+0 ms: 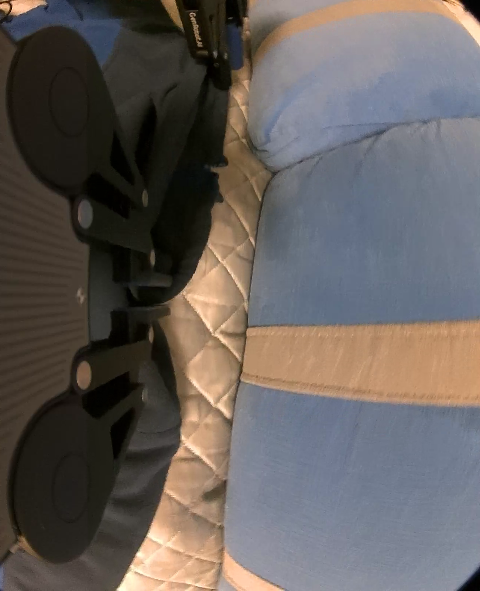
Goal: Fold clothes
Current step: 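Close the right gripper on the dark navy collar edge, then grasp the collar with the left gripper while the right gripper holds it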
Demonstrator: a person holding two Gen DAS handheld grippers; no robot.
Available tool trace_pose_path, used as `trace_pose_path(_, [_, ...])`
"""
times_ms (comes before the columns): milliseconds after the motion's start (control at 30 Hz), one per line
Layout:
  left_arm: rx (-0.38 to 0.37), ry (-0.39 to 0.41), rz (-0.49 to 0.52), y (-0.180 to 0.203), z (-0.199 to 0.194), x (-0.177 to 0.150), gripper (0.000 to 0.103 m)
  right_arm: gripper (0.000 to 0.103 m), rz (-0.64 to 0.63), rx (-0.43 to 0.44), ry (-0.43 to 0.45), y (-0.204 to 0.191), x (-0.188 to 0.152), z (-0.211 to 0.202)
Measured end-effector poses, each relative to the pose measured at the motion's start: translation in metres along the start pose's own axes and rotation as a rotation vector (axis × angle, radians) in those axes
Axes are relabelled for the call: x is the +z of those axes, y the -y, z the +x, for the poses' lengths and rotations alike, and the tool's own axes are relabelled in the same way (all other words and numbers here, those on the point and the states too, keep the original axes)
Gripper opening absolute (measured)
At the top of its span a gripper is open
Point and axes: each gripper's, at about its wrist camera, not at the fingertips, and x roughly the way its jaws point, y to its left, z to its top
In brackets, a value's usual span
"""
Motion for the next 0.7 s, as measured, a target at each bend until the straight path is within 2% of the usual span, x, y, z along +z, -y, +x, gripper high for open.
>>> trace_pose_path(100, [-0.023,0.021,0.017,0.001,-0.007,-0.009,0.010,0.005,0.000,0.007,0.017,0.000,-0.006,-0.004])
trace_pose_path(233, [-0.023,0.084,0.058,0.007,-0.022,-0.026,0.009,0.004,-0.030,-0.002,0.060,-0.007,-0.019,-0.018])
trace_pose_path(367, [-0.036,0.144,0.056,0.005,-0.038,-0.047,0.008,0.003,-0.074,-0.006,0.124,-0.013,-0.036,-0.039])
trace_pose_path(700, [-0.047,0.326,0.114,0.010,-0.094,-0.105,0.007,0.003,-0.084,0.026,0.251,-0.021,-0.088,-0.089])
